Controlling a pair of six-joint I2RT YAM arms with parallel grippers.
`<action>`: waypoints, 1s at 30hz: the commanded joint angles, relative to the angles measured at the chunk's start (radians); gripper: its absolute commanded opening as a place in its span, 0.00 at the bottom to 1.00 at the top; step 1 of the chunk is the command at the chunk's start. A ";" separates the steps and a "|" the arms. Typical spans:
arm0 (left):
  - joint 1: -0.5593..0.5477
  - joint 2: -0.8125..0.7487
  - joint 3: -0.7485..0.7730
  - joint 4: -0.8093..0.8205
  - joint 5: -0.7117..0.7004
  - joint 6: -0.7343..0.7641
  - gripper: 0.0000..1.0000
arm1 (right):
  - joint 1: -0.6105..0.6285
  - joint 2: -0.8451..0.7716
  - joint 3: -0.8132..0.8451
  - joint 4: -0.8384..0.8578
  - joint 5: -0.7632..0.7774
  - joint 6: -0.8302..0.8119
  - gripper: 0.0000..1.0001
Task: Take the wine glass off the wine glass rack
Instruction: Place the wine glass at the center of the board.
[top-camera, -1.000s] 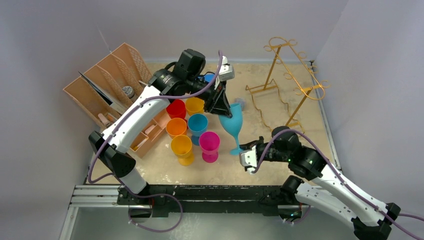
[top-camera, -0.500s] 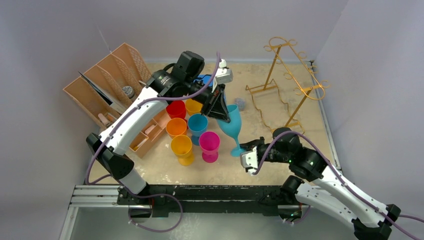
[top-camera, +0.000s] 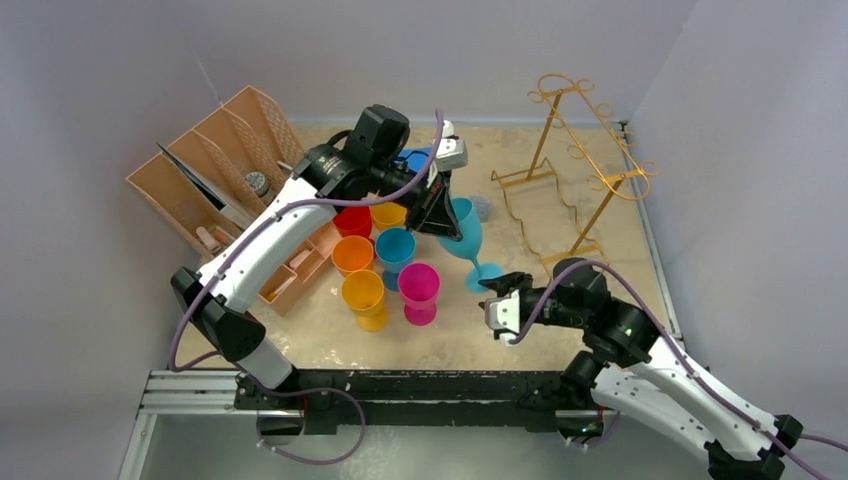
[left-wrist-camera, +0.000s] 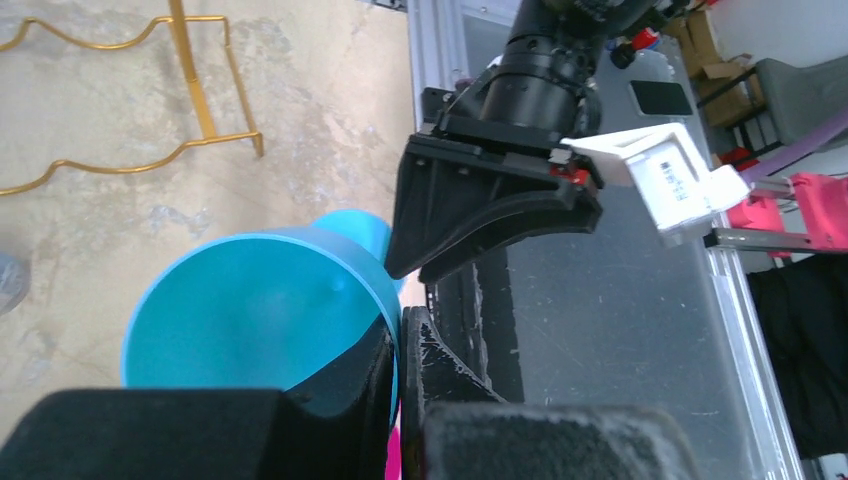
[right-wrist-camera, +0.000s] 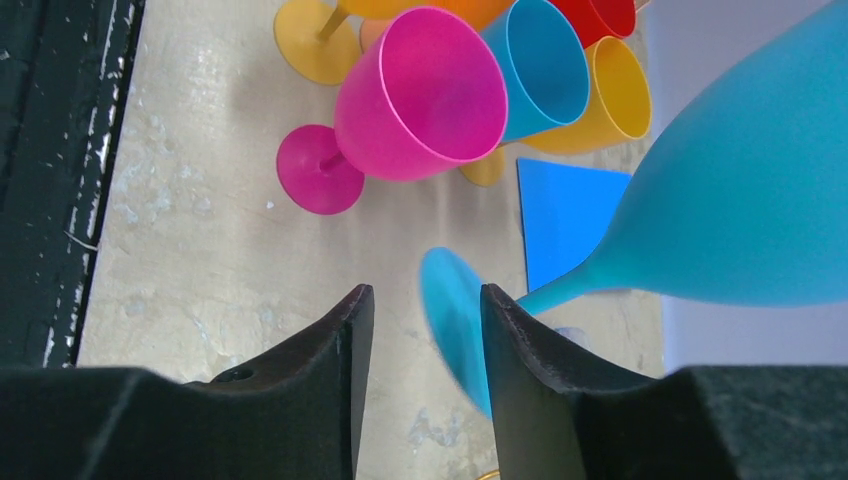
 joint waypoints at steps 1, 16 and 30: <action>0.001 -0.047 0.006 0.060 -0.083 0.029 0.00 | 0.002 -0.025 0.005 0.031 -0.031 0.106 0.48; -0.119 0.015 -0.052 0.231 -0.639 -0.015 0.00 | 0.002 -0.110 0.047 0.037 0.295 0.667 0.58; -0.129 0.245 -0.053 0.297 -0.803 -0.087 0.00 | 0.002 -0.001 0.170 -0.160 0.538 1.023 0.61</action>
